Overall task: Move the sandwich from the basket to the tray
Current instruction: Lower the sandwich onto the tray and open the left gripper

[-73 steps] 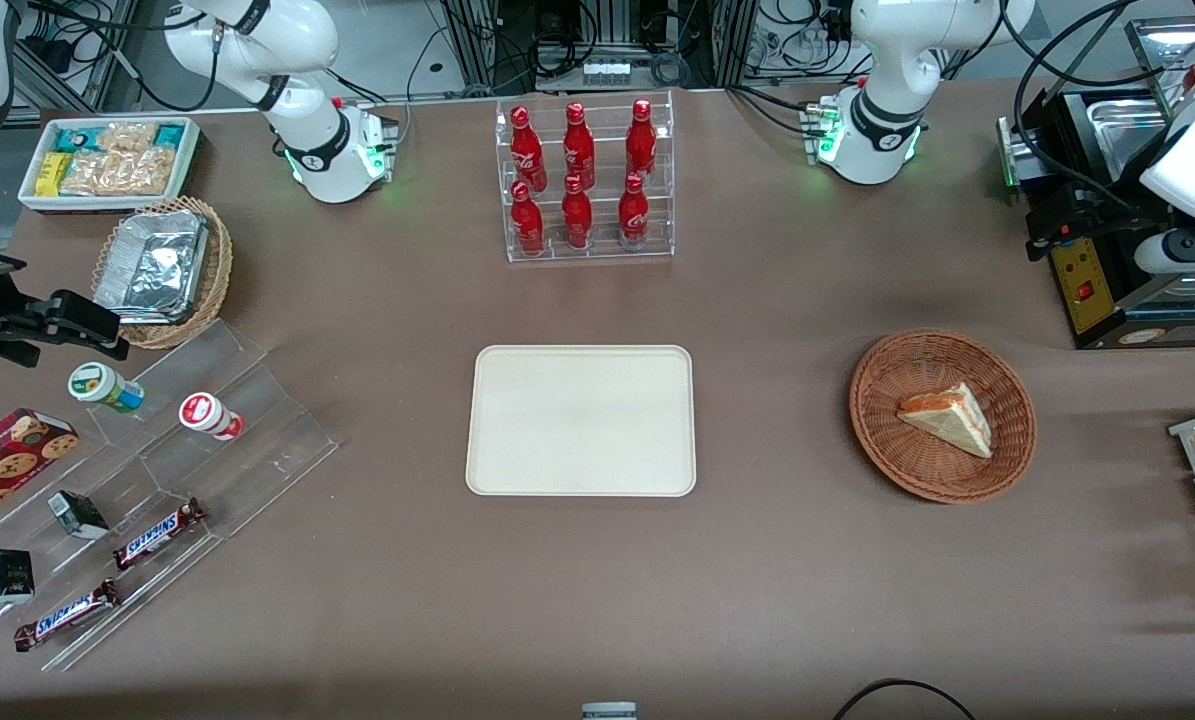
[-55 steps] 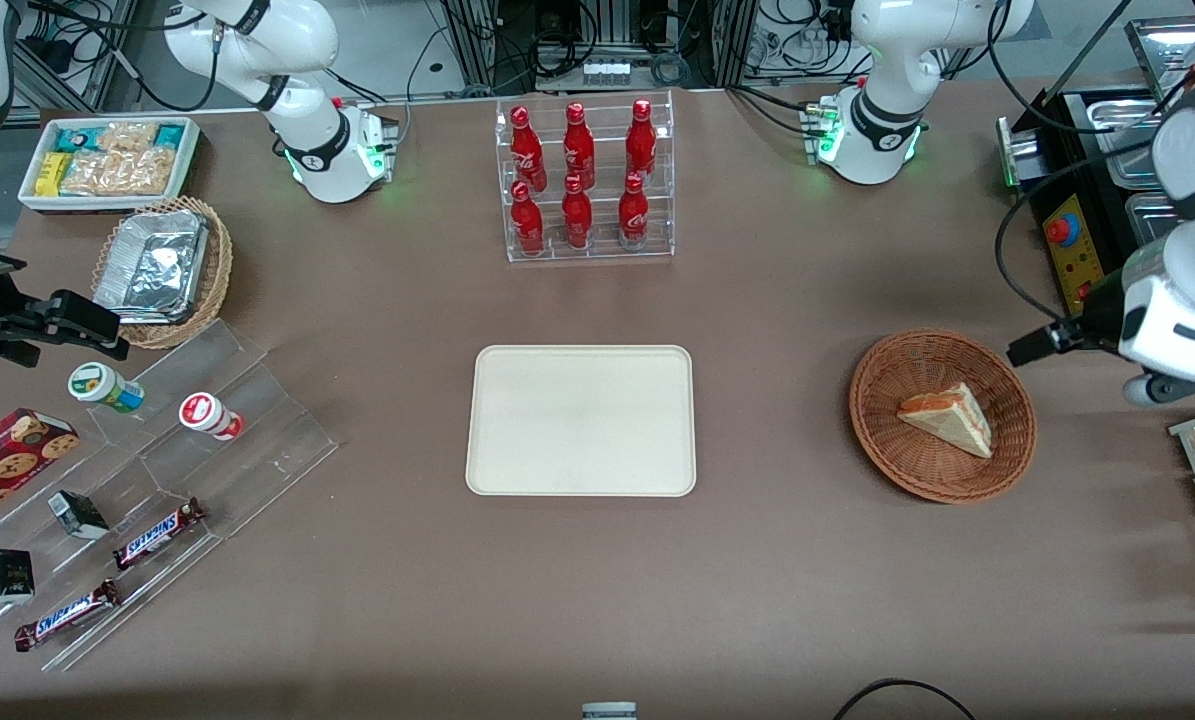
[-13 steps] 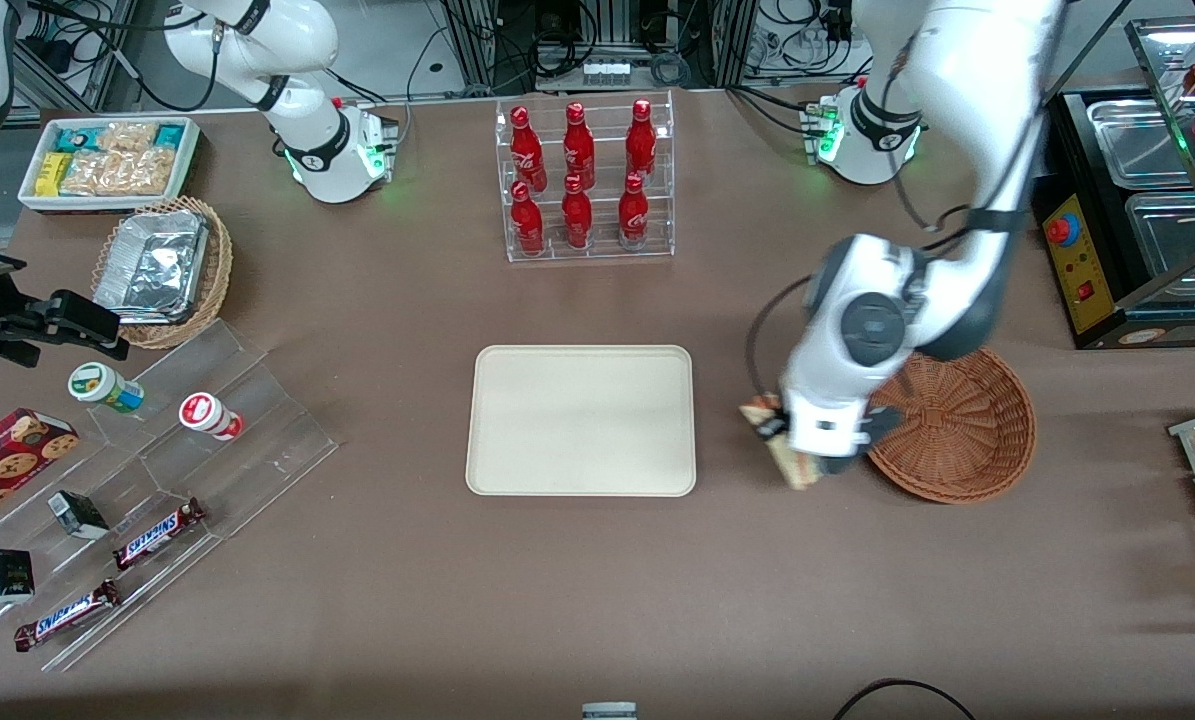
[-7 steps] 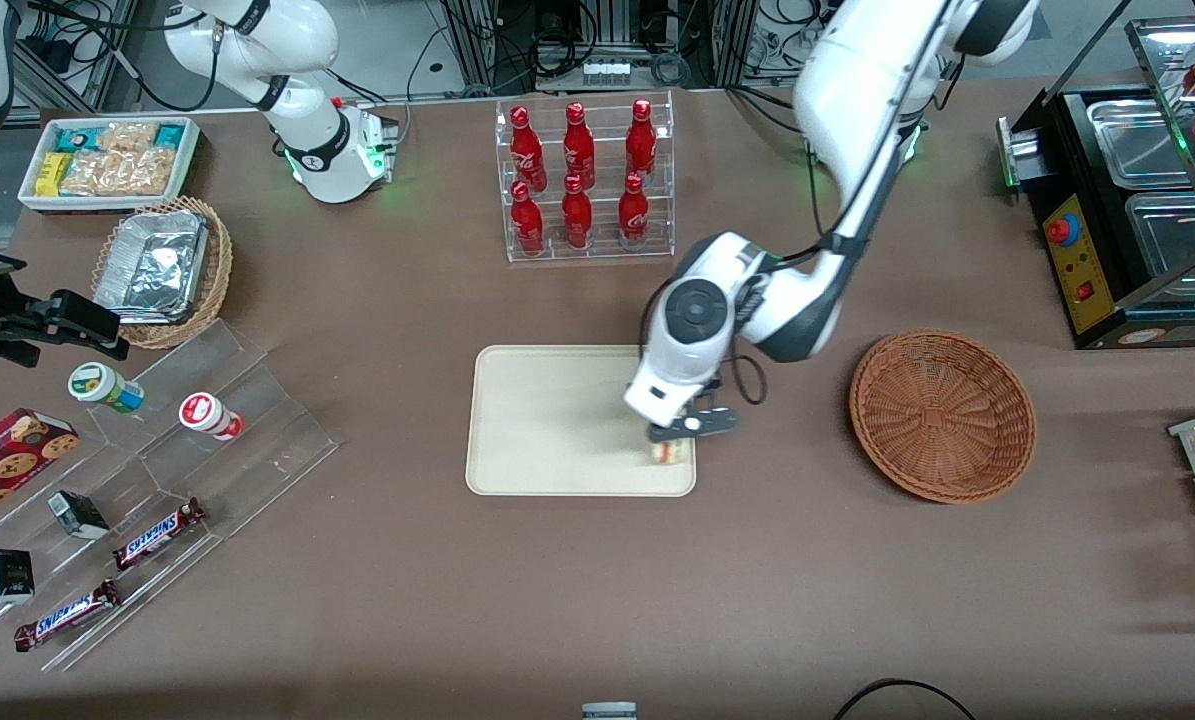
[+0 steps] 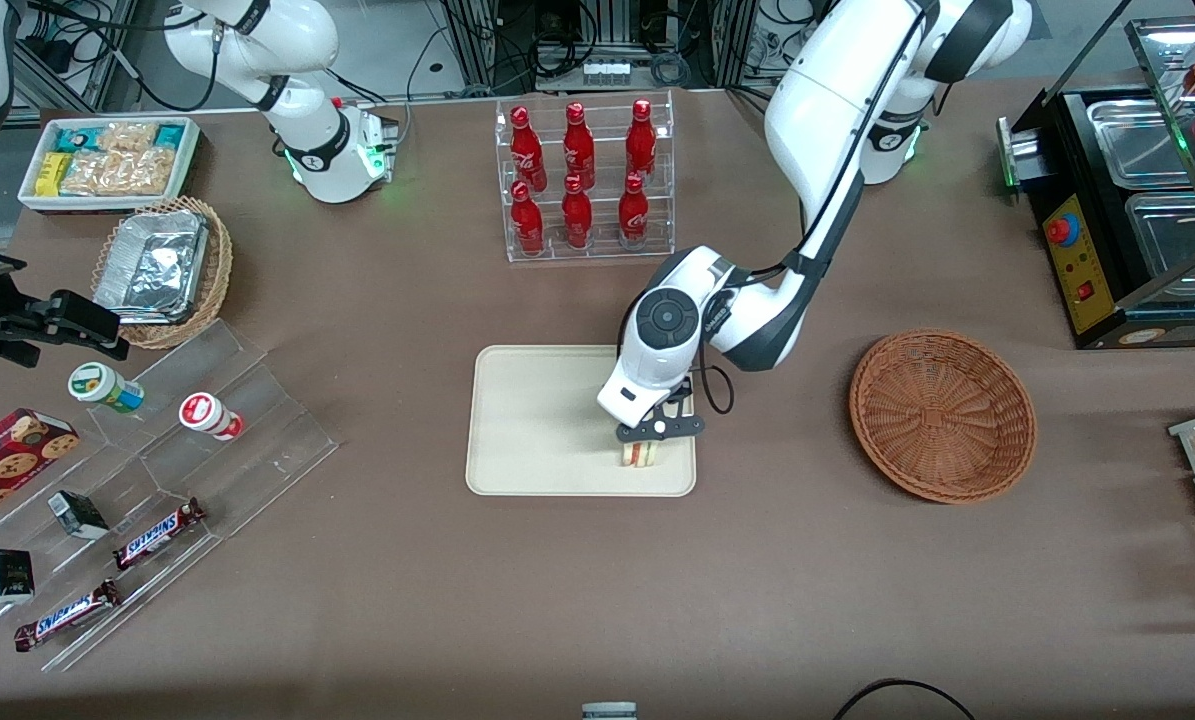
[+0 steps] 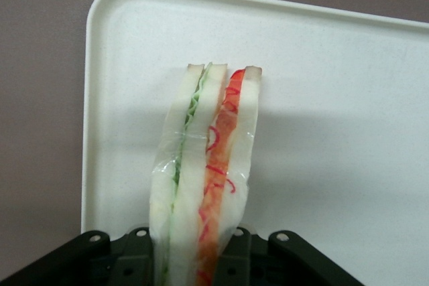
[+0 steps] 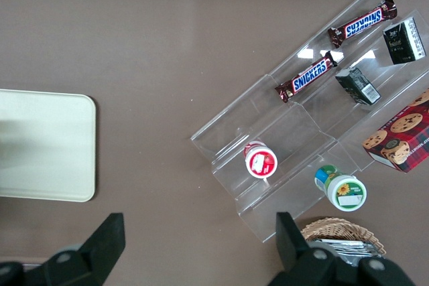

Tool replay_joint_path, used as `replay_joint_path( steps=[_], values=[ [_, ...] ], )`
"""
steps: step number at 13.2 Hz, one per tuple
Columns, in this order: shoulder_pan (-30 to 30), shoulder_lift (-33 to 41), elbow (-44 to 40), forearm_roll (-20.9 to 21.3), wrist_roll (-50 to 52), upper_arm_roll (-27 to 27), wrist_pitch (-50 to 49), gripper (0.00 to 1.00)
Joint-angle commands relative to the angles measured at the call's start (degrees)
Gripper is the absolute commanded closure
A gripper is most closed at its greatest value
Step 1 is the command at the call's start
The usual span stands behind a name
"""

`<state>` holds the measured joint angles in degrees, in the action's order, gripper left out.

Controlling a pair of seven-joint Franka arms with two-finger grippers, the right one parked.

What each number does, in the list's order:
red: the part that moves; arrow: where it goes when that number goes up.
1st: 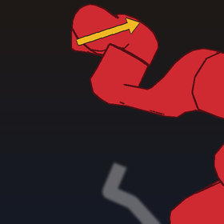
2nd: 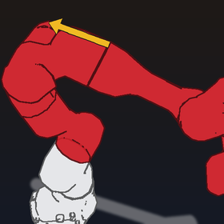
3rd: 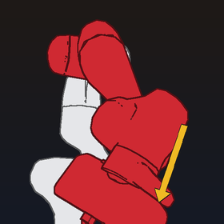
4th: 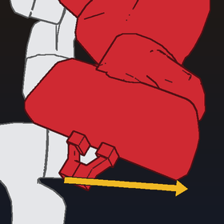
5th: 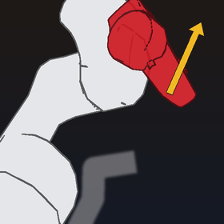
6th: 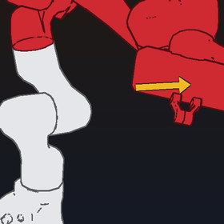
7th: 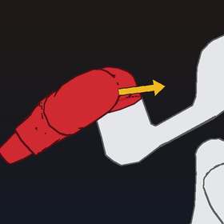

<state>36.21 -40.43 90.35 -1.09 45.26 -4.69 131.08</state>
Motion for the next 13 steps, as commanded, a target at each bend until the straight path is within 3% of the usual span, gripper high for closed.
replay_joint_path(
  steps=[1,8,10,13],
  values=[
    [0.97,-1.40,-2.28,-0.93,0.00,0.30,-0.30,0.74],
    [0.88,-2.02,-3.16,-0.49,2.37,0.39,-0.30,0.67],
    [0.79,-1.84,-3.16,-0.23,1.94,0.47,-0.39,0.58],
    [0.79,-1.49,-4.04,-0.05,2.37,0.65,-0.47,0.00]
  ],
)
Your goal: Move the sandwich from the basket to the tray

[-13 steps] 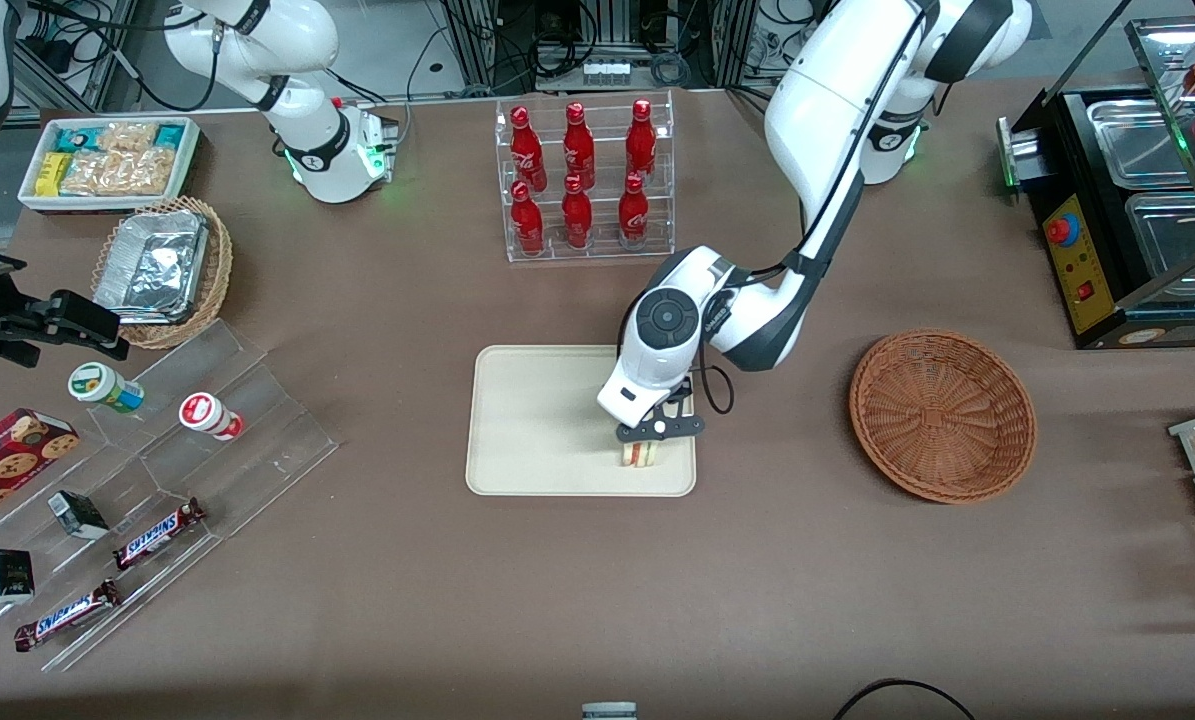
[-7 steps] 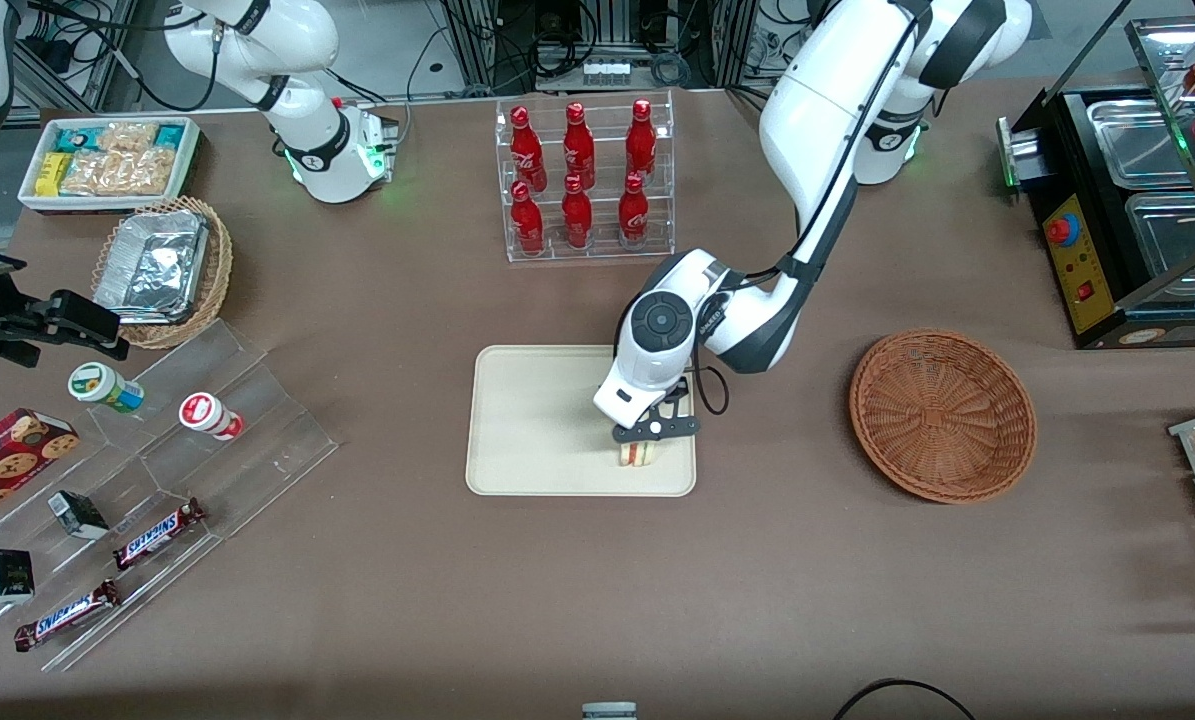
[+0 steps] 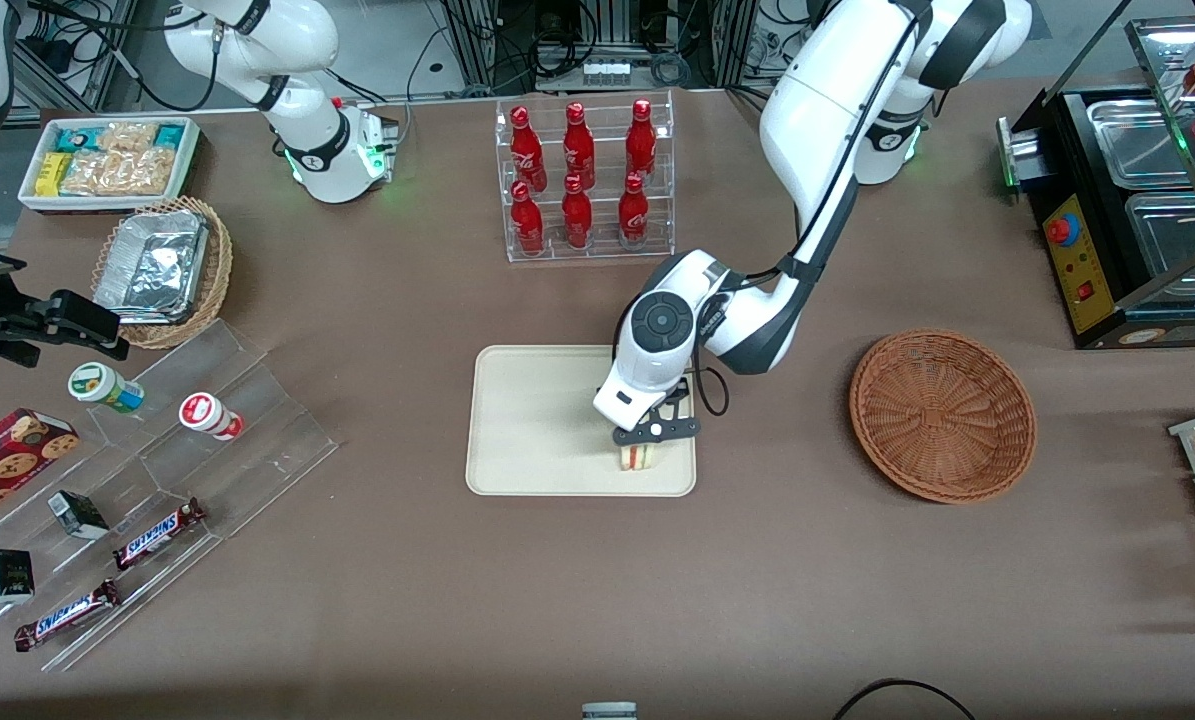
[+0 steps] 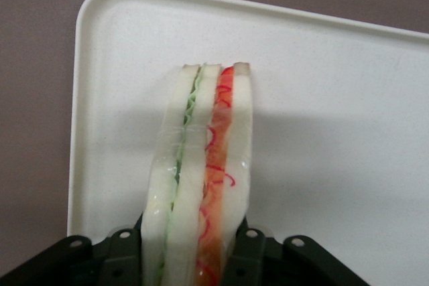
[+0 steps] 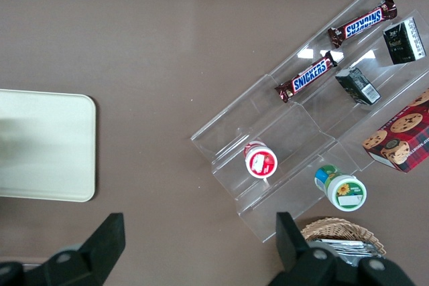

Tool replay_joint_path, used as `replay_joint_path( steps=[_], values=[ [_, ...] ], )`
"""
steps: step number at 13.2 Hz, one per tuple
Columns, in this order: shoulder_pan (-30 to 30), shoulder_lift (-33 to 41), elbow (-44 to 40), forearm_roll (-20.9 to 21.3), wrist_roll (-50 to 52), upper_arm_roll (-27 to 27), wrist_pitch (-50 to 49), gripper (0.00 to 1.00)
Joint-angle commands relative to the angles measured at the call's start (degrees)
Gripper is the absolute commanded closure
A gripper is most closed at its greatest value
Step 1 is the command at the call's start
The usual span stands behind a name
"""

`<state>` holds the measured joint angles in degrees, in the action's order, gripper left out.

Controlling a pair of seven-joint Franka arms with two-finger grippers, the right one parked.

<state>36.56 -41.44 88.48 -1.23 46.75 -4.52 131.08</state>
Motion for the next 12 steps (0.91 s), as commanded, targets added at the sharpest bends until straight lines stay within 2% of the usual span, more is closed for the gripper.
replay_joint_path(
  steps=[1,4,8,12],
  values=[
    [0.26,-0.05,-2.78,0.17,0.98,0.66,-0.74,0.00],
    [-3.85,4.77,-2.17,0.17,2.29,0.75,-2.40,0.00],
    [-11.58,11.28,-2.17,0.35,1.33,0.75,-10.30,0.00],
    [-20.54,17.08,-1.56,0.35,-8.92,0.83,-21.29,0.00]
  ],
)
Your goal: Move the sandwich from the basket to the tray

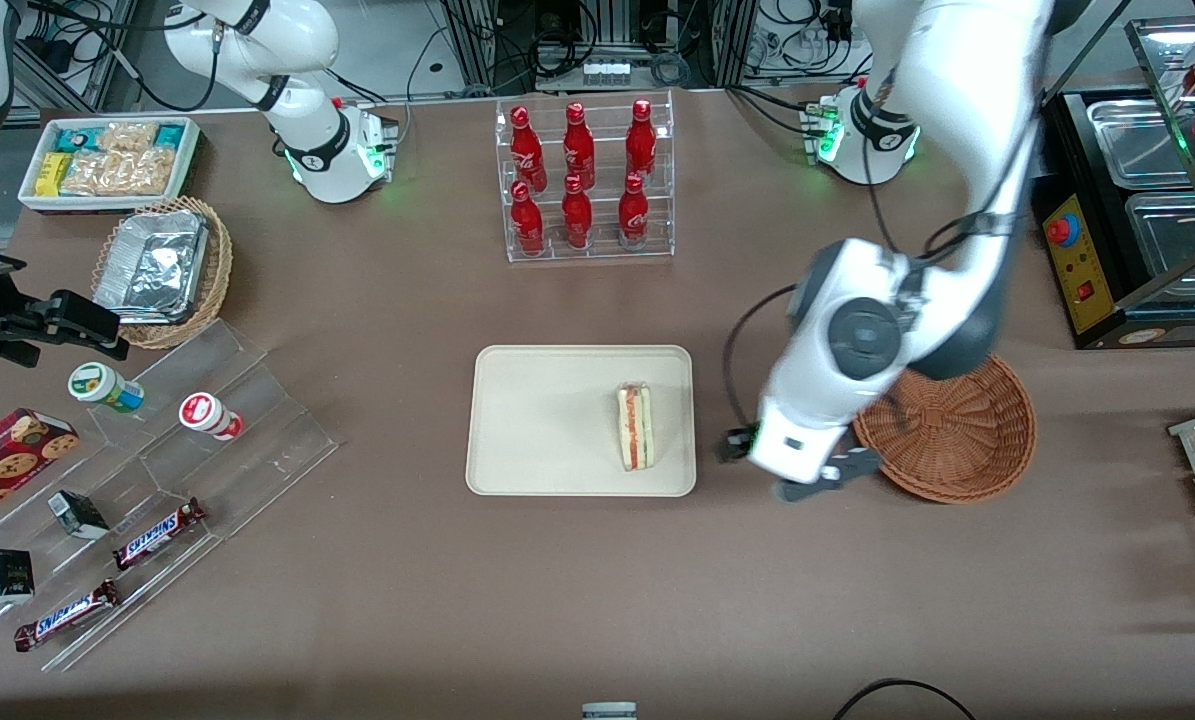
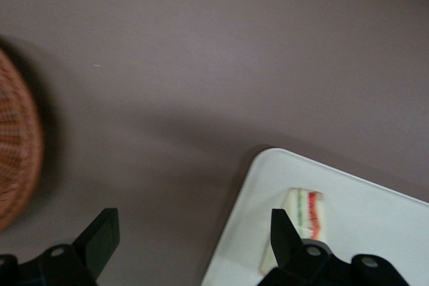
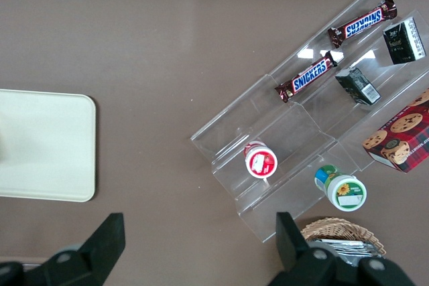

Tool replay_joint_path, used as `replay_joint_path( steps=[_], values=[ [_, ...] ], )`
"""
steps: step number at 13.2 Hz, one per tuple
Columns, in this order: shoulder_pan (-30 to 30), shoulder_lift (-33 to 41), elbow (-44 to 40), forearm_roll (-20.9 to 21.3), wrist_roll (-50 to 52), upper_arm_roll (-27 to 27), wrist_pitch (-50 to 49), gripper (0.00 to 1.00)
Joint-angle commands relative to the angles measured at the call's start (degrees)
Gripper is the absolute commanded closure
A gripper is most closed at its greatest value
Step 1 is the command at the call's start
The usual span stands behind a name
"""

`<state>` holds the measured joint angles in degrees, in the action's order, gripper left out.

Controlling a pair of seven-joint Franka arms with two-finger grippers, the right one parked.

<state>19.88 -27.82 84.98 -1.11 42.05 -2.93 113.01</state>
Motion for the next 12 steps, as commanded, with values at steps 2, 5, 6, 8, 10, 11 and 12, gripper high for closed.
replay_joint_path(
  steps=[2,5,6,8,10,11,12],
  values=[
    [-8.52,6.80,3.34,0.23,-11.35,-0.76,-7.17,0.00],
    [-12.49,11.80,4.57,2.14,-17.95,-0.68,-12.71,0.00],
    [-13.80,14.17,5.71,3.47,-18.93,-0.68,-13.68,0.00],
    [-15.39,19.62,9.04,3.65,-21.91,-0.68,-14.74,0.00],
    [-16.01,22.53,8.45,3.57,-26.74,-0.68,-16.76,0.00],
    [-16.10,24.20,8.44,3.04,-29.11,-0.68,-16.94,0.00],
    [-16.28,25.96,8.53,2.60,-30.61,-0.76,-18.25,0.00]
  ],
)
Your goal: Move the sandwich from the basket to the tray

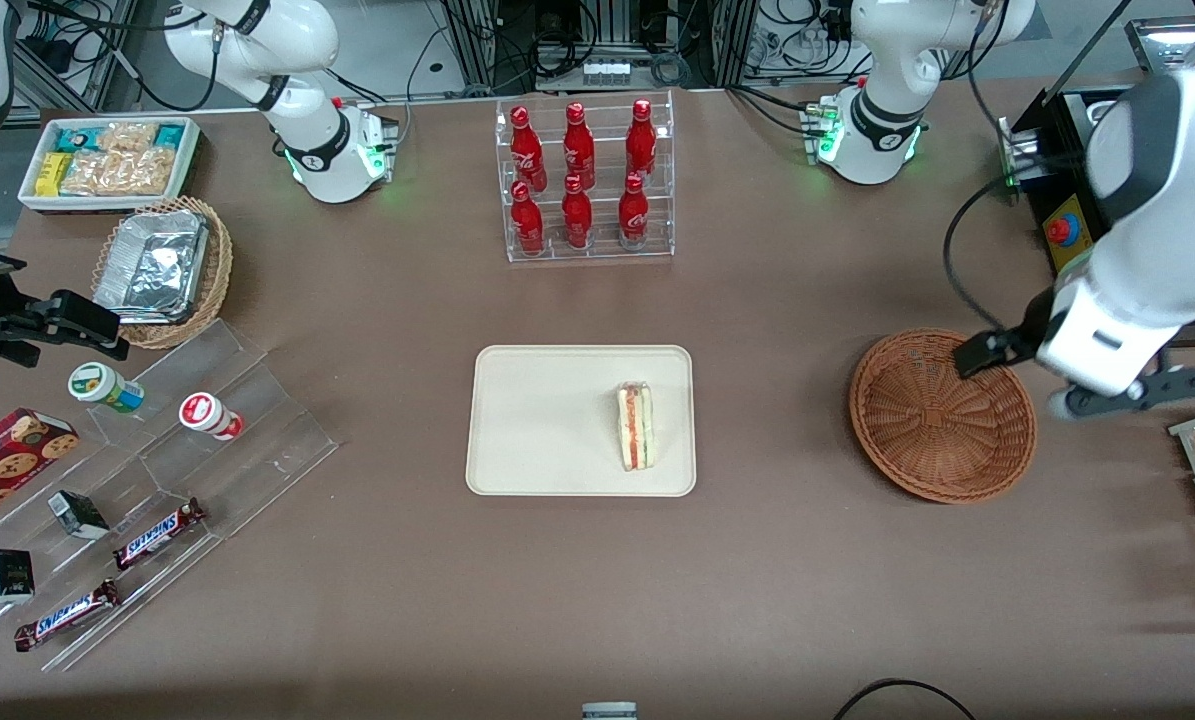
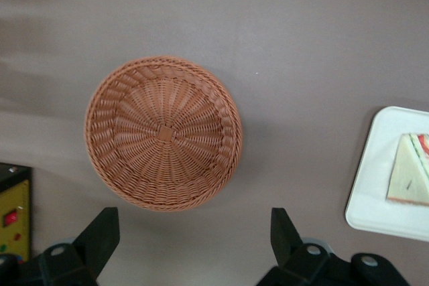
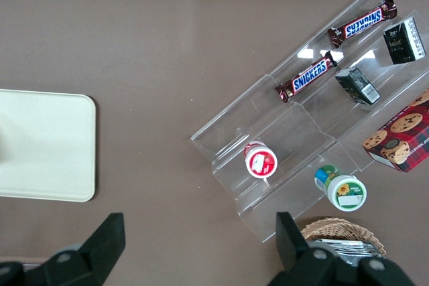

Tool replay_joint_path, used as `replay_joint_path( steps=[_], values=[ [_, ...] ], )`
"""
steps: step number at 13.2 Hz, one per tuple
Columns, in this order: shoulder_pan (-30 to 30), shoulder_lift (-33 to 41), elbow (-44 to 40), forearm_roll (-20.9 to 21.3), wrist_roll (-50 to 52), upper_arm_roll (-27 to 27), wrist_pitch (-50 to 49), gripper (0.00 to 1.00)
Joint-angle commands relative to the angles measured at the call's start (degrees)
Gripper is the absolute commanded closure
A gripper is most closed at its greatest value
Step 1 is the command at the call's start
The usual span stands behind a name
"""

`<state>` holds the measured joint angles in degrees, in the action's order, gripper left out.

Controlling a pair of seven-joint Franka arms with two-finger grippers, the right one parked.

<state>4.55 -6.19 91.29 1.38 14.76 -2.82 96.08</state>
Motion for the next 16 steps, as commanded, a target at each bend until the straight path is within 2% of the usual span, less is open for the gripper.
replay_joint_path(
  steps=[1,3,6,8,11,13,16],
  values=[
    [-1.91,5.39,2.05,-0.06,-3.51,-1.22,-3.51,0.00],
    [-3.32,7.59,0.65,-2.07,-3.43,-2.01,-6.16,0.00],
    [-3.67,8.04,-1.38,-1.73,-3.42,-2.97,-10.21,0.00],
    [-6.22,7.95,-1.91,-1.90,-3.25,-6.13,-10.30,0.00],
    [-4.30,7.42,-1.91,-0.85,-3.42,-5.44,-10.74,0.00],
    [-2.89,7.51,-1.91,-1.02,-4.65,-2.99,-10.65,0.00],
    [-2.88,7.34,-1.91,-1.02,-5.45,-2.89,-10.65,0.00]
  ],
)
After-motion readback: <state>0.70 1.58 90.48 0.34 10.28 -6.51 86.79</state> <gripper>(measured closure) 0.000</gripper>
